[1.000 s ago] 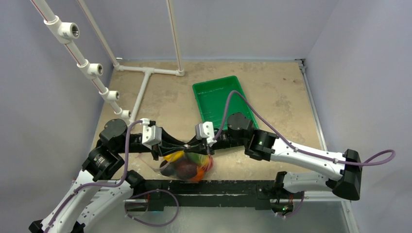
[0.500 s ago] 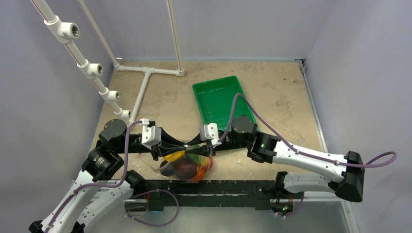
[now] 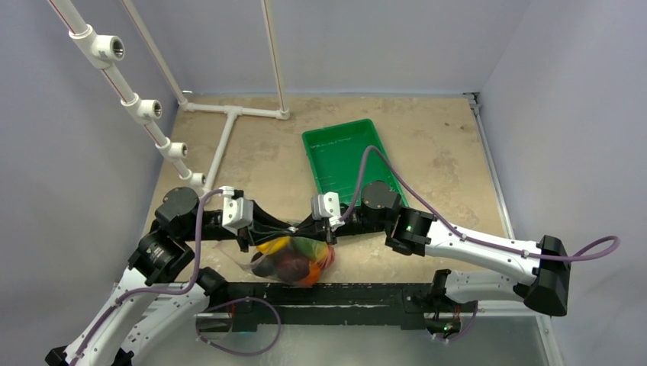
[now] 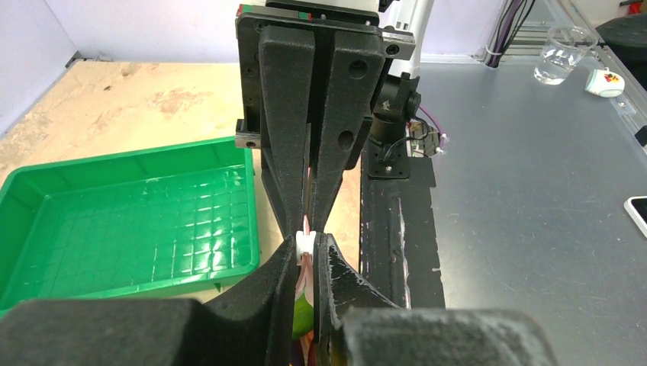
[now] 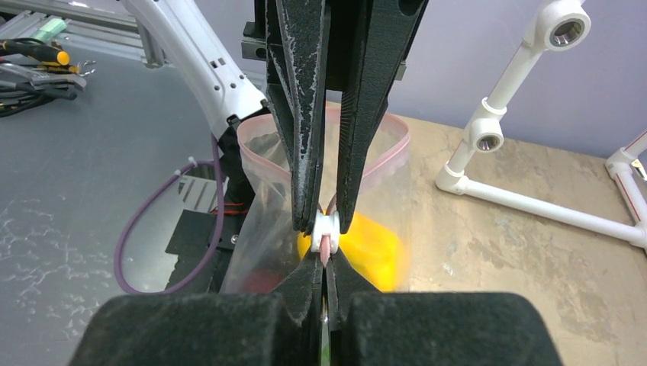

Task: Place the food in the zip-top bag and seal the zipper
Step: Zip the zipper food storage bag at the center of the board.

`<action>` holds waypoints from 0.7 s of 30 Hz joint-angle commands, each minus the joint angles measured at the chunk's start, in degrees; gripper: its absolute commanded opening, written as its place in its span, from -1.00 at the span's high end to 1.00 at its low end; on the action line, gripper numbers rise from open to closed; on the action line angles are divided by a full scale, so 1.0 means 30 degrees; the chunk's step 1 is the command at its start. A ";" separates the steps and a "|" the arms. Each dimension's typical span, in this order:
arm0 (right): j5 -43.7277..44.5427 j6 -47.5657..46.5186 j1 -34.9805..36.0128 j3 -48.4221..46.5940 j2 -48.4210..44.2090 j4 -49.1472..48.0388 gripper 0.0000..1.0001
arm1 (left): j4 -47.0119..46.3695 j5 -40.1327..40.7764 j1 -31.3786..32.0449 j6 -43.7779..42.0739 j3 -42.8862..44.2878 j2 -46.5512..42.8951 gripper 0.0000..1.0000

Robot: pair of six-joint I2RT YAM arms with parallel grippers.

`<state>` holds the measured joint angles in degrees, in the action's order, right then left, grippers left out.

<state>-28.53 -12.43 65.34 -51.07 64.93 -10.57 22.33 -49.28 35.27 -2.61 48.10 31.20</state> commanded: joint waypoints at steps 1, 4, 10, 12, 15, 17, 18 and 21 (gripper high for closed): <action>-0.0127 0.0318 0.0075 0.0051 -0.0158 -0.1272 1.00 | -0.0030 -0.0270 -0.0063 0.0294 0.0013 0.0055 0.81; -0.0048 0.0329 0.0073 0.0080 -0.0247 -0.1284 1.00 | -0.0016 -0.0259 -0.0081 0.0344 -0.0031 0.0083 0.58; -0.0069 0.0333 0.0068 0.0060 -0.0365 -0.1282 1.00 | -0.0120 -0.0066 -0.0065 0.0459 -0.0080 0.0356 0.26; -0.0069 0.0333 0.0075 0.0048 -0.0372 -0.1256 1.00 | -0.0187 -0.0069 -0.0068 0.0445 -0.0084 0.0437 0.25; -0.0112 0.0333 0.0071 0.0075 -0.0372 -0.1304 1.00 | -0.0326 -0.0061 -0.0084 0.0461 -0.0138 0.0574 0.25; -0.0106 0.0333 0.0075 0.0109 -0.0372 -0.1339 1.00 | -0.0358 -0.0069 -0.0079 0.0487 -0.0179 0.0665 0.25; -0.0125 0.0333 0.0075 0.0125 -0.0372 -0.1340 1.00 | -0.0353 -0.0069 -0.0075 0.0497 -0.0208 0.0695 0.27; -0.0125 0.0333 0.0071 0.0214 -0.0499 -0.1392 1.00 | -0.0325 -0.0154 -0.0092 0.0512 -0.0182 0.0663 0.42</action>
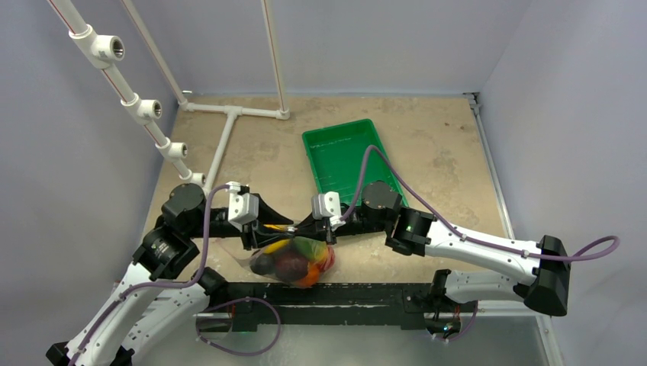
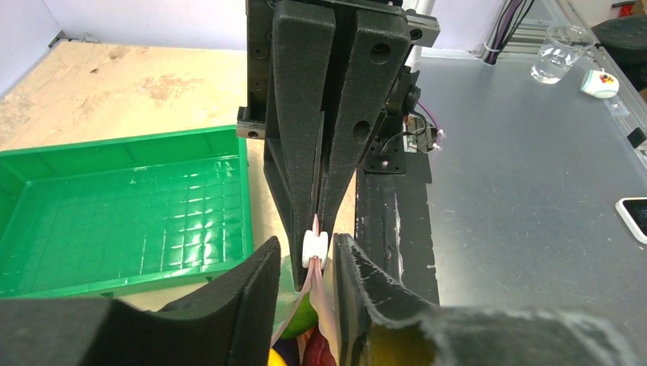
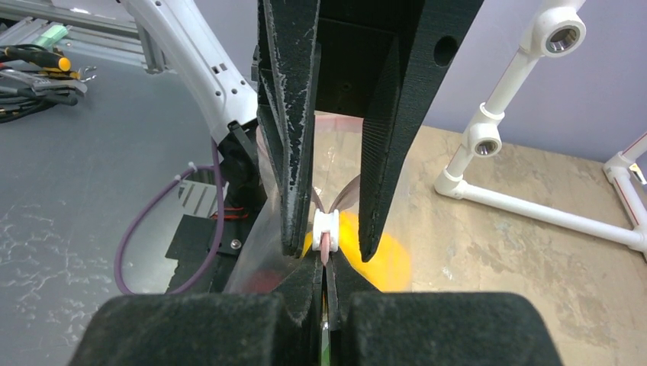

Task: Place the food in the zip-top bag and seal the zipper
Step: Zip the zipper food storage bag at the center of the board.

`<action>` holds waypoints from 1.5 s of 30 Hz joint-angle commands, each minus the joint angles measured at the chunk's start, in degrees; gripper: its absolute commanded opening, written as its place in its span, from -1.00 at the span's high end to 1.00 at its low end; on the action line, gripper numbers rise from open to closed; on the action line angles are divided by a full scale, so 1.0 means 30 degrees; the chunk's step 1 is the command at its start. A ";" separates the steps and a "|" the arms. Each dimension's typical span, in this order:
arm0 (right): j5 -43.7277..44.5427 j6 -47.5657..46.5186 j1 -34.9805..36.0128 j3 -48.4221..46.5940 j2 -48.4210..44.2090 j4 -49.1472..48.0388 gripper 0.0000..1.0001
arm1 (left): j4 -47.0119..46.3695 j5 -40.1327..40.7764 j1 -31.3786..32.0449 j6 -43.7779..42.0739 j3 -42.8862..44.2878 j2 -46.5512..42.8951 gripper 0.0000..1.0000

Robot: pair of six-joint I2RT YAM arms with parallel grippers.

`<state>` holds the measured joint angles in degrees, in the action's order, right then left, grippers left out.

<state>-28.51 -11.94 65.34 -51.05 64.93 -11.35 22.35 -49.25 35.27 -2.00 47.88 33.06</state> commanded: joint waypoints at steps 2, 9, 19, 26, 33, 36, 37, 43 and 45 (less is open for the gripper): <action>-0.0135 0.0201 0.0075 0.0279 -0.0573 -0.1179 1.00 | -0.0330 -0.0178 -0.0086 0.0282 -0.0081 -0.0052 0.58; 0.0650 0.0832 0.0075 0.0660 -0.0783 -0.1831 1.00 | -0.0276 -0.0204 -0.0071 0.0504 0.0080 -0.0281 1.00; 0.5740 0.3190 0.0068 0.2257 -0.3037 -0.4388 1.00 | 0.1383 0.1291 -0.0066 0.0500 0.0503 -0.1207 1.00; 0.6365 0.3435 0.0075 0.2541 -0.2630 -0.5166 1.00 | 0.1546 0.2549 -0.0075 0.1080 0.0697 -0.1583 1.00; 0.5747 0.2295 0.0075 0.1803 -0.3352 -0.3752 0.73 | 0.1632 0.2276 -0.0066 0.0947 0.0889 -0.0979 1.00; 0.4673 0.2546 0.0075 0.1685 -0.4052 -0.2971 0.45 | 0.1481 0.1954 -0.0077 0.0901 0.0923 -0.0891 1.00; 0.4649 0.2546 0.0075 0.1597 -0.4224 -0.2725 0.36 | 0.1353 0.1844 -0.0053 0.0938 0.0939 -0.0883 1.00; 0.5162 0.2621 0.0075 0.1244 -0.4765 -0.1948 0.05 | 0.0565 0.1393 -0.0073 0.1090 0.1010 -0.0826 1.00; 0.5176 0.2711 0.0071 0.1582 -0.5239 -0.2260 -0.01 | 0.0247 0.1363 -0.0073 0.1185 0.1010 -0.0824 1.00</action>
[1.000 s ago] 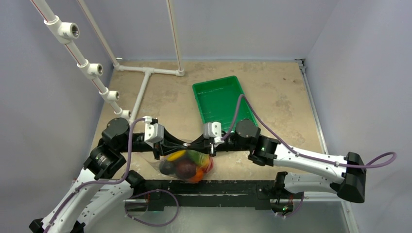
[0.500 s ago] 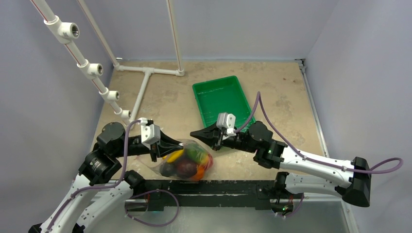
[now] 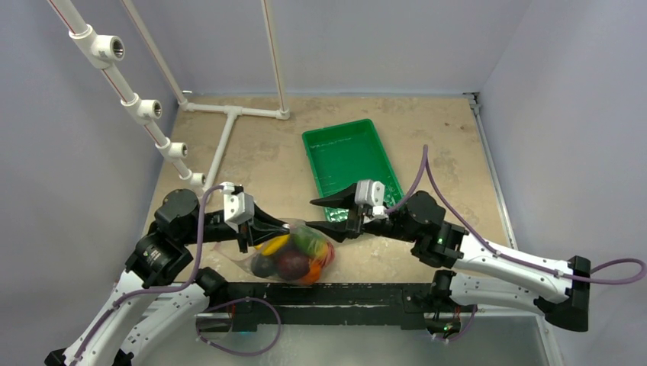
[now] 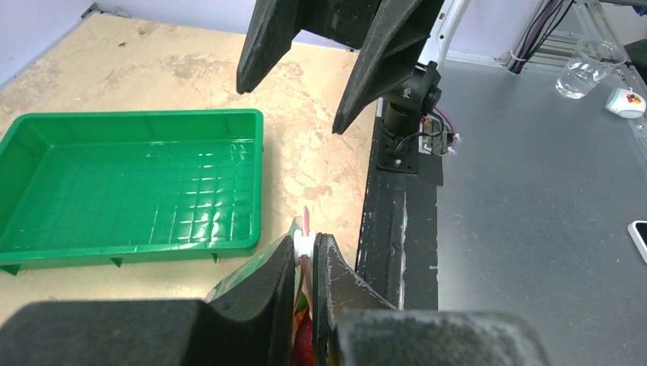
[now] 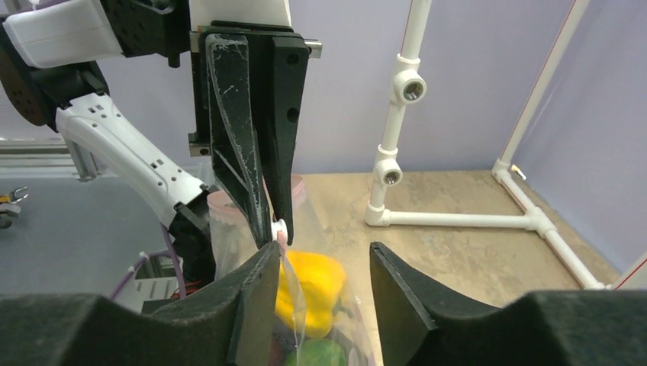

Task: Place the food in the zip-top bag and seal the zipper
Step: Zip the zipper food storage bag at the center of the board.

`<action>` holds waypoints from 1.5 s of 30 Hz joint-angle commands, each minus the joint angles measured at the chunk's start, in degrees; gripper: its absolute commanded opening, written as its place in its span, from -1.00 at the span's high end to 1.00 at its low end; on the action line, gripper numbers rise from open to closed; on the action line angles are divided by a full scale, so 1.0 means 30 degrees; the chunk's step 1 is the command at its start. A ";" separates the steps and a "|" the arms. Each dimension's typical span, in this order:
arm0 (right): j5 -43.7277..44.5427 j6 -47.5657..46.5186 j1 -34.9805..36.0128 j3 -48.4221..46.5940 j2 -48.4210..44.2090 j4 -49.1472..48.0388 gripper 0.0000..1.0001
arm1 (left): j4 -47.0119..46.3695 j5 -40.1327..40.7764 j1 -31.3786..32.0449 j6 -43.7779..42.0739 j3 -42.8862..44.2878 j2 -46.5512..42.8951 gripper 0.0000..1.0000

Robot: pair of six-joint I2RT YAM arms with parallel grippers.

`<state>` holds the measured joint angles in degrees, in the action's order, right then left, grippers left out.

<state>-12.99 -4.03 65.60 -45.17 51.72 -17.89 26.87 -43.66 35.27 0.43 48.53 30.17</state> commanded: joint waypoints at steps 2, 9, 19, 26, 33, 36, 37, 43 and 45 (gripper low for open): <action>0.0050 0.0302 -0.0012 0.0184 -0.1309 -0.0465 -0.10 | -0.1483 -0.0562 -0.0075 0.0407 0.0835 0.0123 1.00; -0.1497 -0.0074 -0.0012 0.0478 -0.0772 -0.0808 -0.52 | -0.2583 -0.0856 -0.0068 0.0802 0.0854 -0.0045 1.00; -0.2712 0.0531 -0.0013 0.2147 0.1881 -0.4132 -0.78 | -0.2679 -0.1157 -0.0084 0.0620 0.0979 0.0171 1.00; -0.3767 0.1197 0.0015 0.2290 0.3870 -0.6570 -0.76 | -0.2905 -0.1234 -0.0087 0.0725 0.0770 0.0163 1.00; -0.4101 0.1771 0.0186 0.1698 0.5553 -0.8353 -0.73 | -0.3051 -0.1384 -0.0066 0.0817 0.0735 0.0335 1.00; -0.4247 0.1886 0.0220 0.1467 0.6166 -0.8861 -0.71 | -0.3218 -0.1464 -0.0067 0.1024 0.0630 0.0343 1.00; -0.4355 0.1991 0.0240 0.1397 0.6368 -0.9066 -0.69 | -0.3260 -0.1457 -0.0077 0.1044 0.0612 0.0343 1.00; -0.4619 0.2521 0.0388 0.1054 0.7472 -1.0054 -0.52 | -0.3561 -0.1501 -0.0066 0.1256 0.0444 0.0282 1.00; -0.4633 0.2573 0.0480 0.0780 0.7862 -1.0161 -0.40 | -0.3645 -0.1552 -0.0072 0.1340 0.0391 0.0312 1.00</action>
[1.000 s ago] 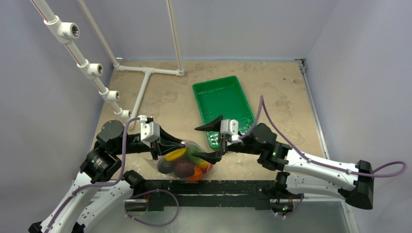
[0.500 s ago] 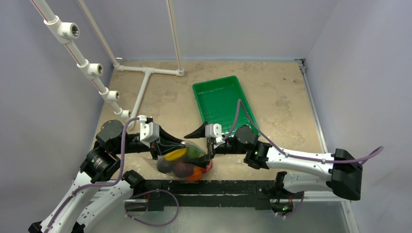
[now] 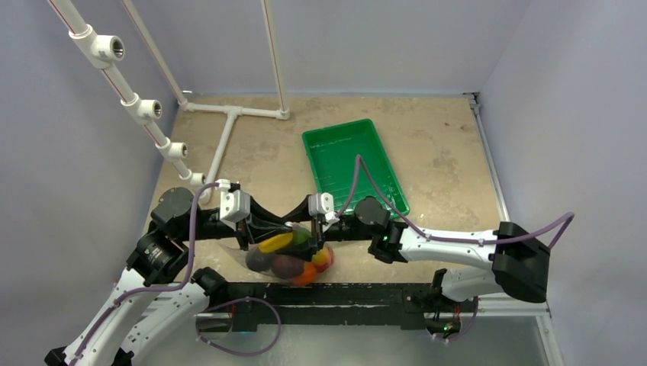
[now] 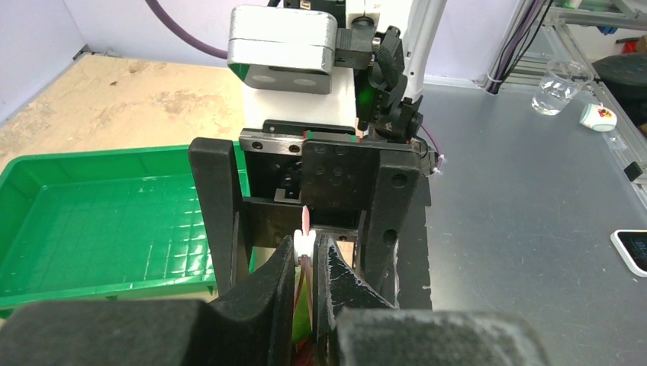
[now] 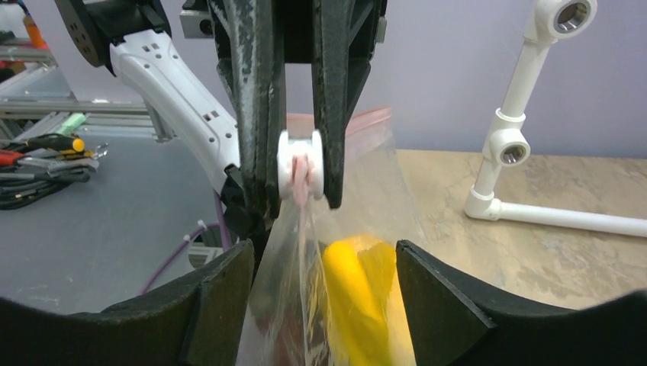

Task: Place the food in the zip-top bag and seal the zipper
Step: Zip the zipper food storage bag at the center of the board.

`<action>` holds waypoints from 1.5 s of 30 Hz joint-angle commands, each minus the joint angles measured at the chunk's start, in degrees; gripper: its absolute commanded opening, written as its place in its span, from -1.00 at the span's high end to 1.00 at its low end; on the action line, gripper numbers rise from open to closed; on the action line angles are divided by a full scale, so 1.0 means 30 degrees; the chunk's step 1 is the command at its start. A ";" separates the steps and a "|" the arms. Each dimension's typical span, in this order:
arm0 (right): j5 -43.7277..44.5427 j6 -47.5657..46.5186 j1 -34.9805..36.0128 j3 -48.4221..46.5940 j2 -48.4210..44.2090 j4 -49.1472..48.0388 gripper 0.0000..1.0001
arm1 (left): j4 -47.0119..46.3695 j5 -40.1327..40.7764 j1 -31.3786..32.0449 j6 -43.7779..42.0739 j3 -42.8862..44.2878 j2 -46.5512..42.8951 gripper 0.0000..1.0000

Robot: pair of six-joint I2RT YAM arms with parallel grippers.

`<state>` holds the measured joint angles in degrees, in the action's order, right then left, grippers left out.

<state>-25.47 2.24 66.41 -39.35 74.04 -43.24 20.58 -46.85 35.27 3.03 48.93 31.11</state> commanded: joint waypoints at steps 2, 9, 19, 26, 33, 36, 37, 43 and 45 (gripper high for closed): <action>-0.0475 0.0505 0.0306 -0.1390 0.0742 -0.1718 -0.28 | -0.1571 -0.0518 -0.0073 0.0485 0.0245 0.0029 1.00; -0.0905 0.0564 0.0494 -0.1838 0.1452 -0.2066 0.46 | -0.1599 -0.0555 -0.0070 0.0531 0.0132 0.0004 1.00; 0.0826 0.0580 0.0827 -0.1569 0.0858 -0.2219 1.00 | -0.1559 -0.0497 -0.0082 0.0690 0.0122 -0.0088 1.00; 0.4223 0.1490 0.0859 -0.0698 -0.1179 -0.2475 1.00 | -0.1029 0.0045 -0.0069 0.0497 0.0163 -0.0147 1.00; 0.6635 0.1788 0.0861 0.0005 -0.3297 -0.2189 1.00 | -0.0769 0.0674 -0.0066 0.0212 0.0227 -0.0068 1.00; 0.7474 0.1979 0.0859 0.0387 -0.4064 -0.2341 1.00 | -0.0655 0.0720 -0.0066 0.0041 0.0299 0.0049 1.00; 0.7745 0.2026 0.0860 0.0471 -0.4305 -0.2380 1.00 | -0.0627 0.0750 -0.0066 -0.0003 0.0313 0.0083 1.00; 0.8784 0.2154 0.0890 0.0786 -0.5504 -0.2599 1.00 | -0.0559 0.0763 -0.0090 -0.0145 0.0259 0.0288 1.00; 0.9177 0.2181 0.0890 0.0893 -0.5875 -0.2739 1.00 | -0.0568 0.0777 -0.0084 -0.0157 0.0215 0.0292 1.00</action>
<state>-4.67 7.70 69.76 -36.10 61.89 -42.70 16.73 -45.32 35.29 3.38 48.84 32.53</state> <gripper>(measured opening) 0.004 0.077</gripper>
